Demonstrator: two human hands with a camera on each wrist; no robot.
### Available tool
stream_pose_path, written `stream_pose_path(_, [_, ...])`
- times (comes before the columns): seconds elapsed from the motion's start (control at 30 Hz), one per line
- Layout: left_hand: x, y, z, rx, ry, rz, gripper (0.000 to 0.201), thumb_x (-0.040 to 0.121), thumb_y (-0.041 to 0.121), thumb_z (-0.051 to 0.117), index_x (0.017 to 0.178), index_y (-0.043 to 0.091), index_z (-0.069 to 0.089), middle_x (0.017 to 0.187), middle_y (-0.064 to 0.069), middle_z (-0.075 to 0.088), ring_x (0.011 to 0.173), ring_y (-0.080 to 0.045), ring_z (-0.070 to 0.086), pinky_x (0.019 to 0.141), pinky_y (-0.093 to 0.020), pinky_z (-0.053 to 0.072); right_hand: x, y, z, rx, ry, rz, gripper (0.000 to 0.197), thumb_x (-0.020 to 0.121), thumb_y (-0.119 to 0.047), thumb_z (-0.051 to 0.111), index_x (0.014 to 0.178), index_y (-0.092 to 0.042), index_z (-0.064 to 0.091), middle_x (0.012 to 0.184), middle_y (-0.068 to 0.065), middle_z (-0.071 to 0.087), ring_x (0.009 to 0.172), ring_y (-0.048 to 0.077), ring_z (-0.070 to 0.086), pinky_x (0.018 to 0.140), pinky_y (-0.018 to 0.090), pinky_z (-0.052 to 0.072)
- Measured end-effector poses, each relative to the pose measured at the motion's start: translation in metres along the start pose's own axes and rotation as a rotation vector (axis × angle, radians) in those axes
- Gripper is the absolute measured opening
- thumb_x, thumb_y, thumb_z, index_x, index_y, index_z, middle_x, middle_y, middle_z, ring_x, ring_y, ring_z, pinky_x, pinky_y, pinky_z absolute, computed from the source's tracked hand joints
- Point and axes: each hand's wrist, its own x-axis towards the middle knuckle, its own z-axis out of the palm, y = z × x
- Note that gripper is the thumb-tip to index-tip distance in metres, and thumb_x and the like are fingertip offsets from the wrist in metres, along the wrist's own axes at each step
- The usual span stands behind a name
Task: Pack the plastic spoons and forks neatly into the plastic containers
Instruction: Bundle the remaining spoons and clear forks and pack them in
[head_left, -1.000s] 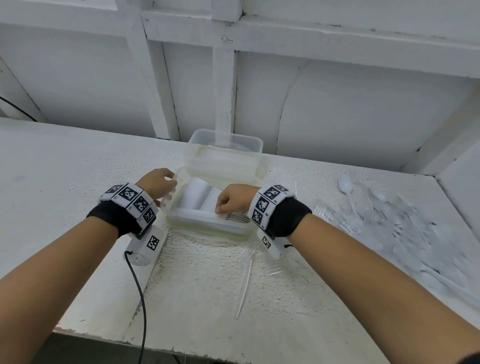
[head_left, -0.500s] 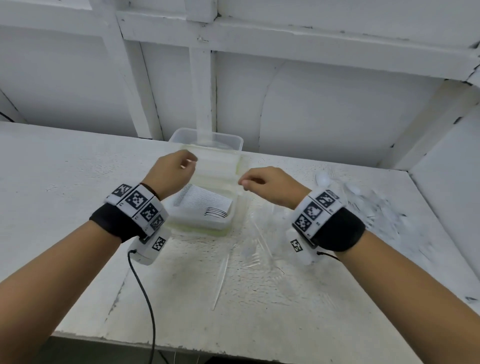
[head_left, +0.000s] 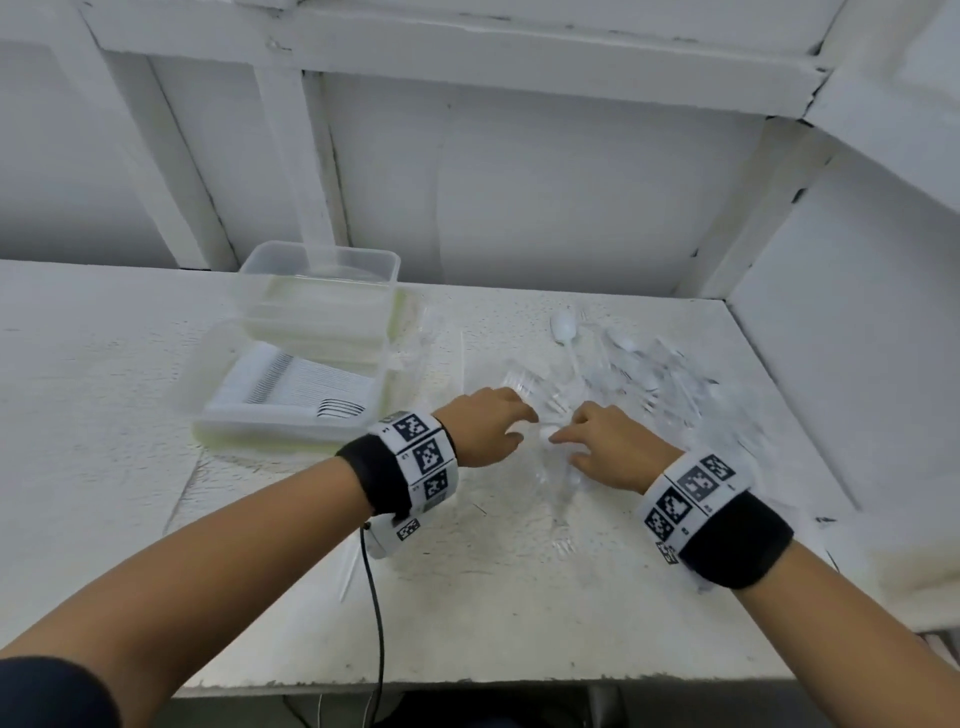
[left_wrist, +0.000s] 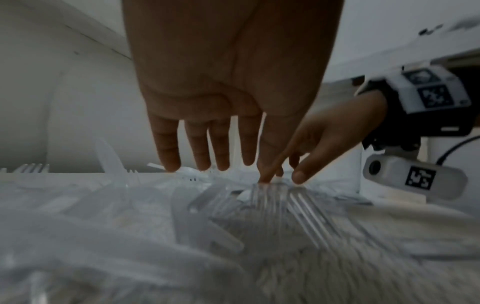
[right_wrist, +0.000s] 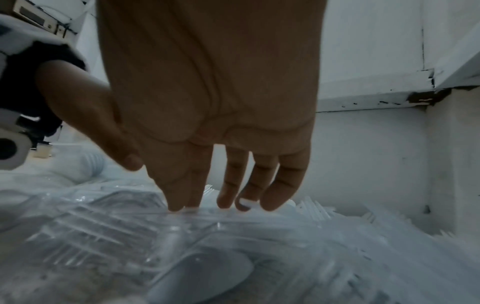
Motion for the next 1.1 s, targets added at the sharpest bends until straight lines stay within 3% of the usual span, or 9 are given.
stream_pose_path(0.1, [0.005,0.004,0.014,0.151,-0.131,-0.004,0.050,0.096,0.038,0.044,0.143,0.025,0.033,0.151,-0.002,0.024,0.135,-0.024,0.031,0.107,-0.043,0.033,-0.005,0.006,0.004,0.063,0.040,-0.071,0.037,0.094,-0.017,0.048,0.128,-0.027,0.056,0.131,0.000,0.046,0.118,0.020,0.043,0.097,0.031,0.039])
stream_pose_path(0.2, [0.003,0.002,0.020,0.221,-0.107,-0.009,0.047,0.094,0.045,0.044,0.138,0.027,0.040,0.151,-0.002,0.021,0.132,-0.025,0.033,0.105,-0.042,0.034,-0.008,0.014,0.002,0.222,0.088,-0.101,0.034,0.092,-0.009,0.050,0.122,-0.018,0.061,0.128,0.003,0.053,0.116,0.018,0.050,0.094,0.020,0.035])
stream_pose_path(0.27, [-0.001,0.000,0.021,0.259,-0.084,-0.013,0.045,0.094,0.046,0.042,0.134,0.025,0.044,0.150,-0.001,0.023,0.131,-0.025,0.034,0.103,-0.041,0.035,-0.010,0.020,0.000,0.255,0.149,-0.067,0.032,0.092,-0.008,0.050,0.121,-0.015,0.062,0.123,0.006,0.054,0.113,0.019,0.052,0.092,0.021,0.036])
stream_pose_path(0.47, [-0.006,0.001,0.019,0.307,-0.032,-0.107,0.044,0.093,0.041,0.042,0.130,0.018,0.045,0.148,-0.002,0.026,0.130,-0.024,0.034,0.102,-0.039,0.034,-0.019,0.023,0.003,-0.049,0.076,0.017,0.026,0.093,-0.018,0.045,0.107,-0.018,0.067,0.108,0.003,0.060,0.102,0.021,0.055,0.080,0.029,0.042])
stream_pose_path(0.63, [-0.010,0.000,0.017,0.317,-0.017,-0.184,0.045,0.092,0.035,0.043,0.130,0.012,0.045,0.146,-0.004,0.029,0.128,-0.026,0.035,0.101,-0.039,0.035,-0.021,0.021,0.011,-0.056,0.069,0.020,0.040,0.095,-0.014,0.039,0.132,-0.025,0.049,0.123,0.004,0.054,0.109,0.024,0.054,0.088,0.035,0.045])
stream_pose_path(0.73, [-0.011,-0.003,0.015,0.323,-0.019,-0.227,0.043,0.091,0.034,0.044,0.126,0.010,0.048,0.142,-0.006,0.033,0.124,-0.026,0.038,0.098,-0.038,0.036,-0.018,0.023,0.014,-0.022,0.114,0.010,0.049,0.095,-0.016,0.041,0.141,-0.033,0.035,0.122,0.005,0.050,0.104,0.024,0.055,0.081,0.035,0.047])
stream_pose_path(0.9, [-0.012,-0.003,0.018,0.287,0.023,-0.281,0.041,0.092,0.027,0.040,0.130,0.012,0.044,0.138,-0.008,0.039,0.121,-0.027,0.039,0.097,-0.038,0.036,-0.012,0.029,0.016,-0.050,0.157,0.030,0.052,0.096,-0.021,0.043,0.146,-0.020,0.026,0.137,0.005,0.040,0.116,0.023,0.048,0.087,0.035,0.047])
stream_pose_path(0.97, [-0.013,0.001,0.019,0.202,0.100,-0.224,0.042,0.094,0.023,0.040,0.135,0.014,0.041,0.141,-0.008,0.037,0.125,-0.028,0.038,0.100,-0.039,0.035,-0.010,0.036,0.014,0.032,0.167,0.028,0.050,0.095,-0.018,0.045,0.144,-0.018,0.032,0.144,0.003,0.036,0.123,0.021,0.045,0.095,0.037,0.045])
stream_pose_path(1.1, [-0.009,0.016,0.020,0.069,0.260,0.115,0.032,0.095,0.018,0.044,0.124,0.013,0.056,0.127,-0.008,0.052,0.112,-0.025,0.050,0.092,-0.036,0.041,-0.009,0.050,0.011,0.261,0.285,0.005,0.047,0.093,-0.006,0.047,0.139,-0.015,0.042,0.149,0.002,0.032,0.133,0.018,0.036,0.108,0.031,0.032])
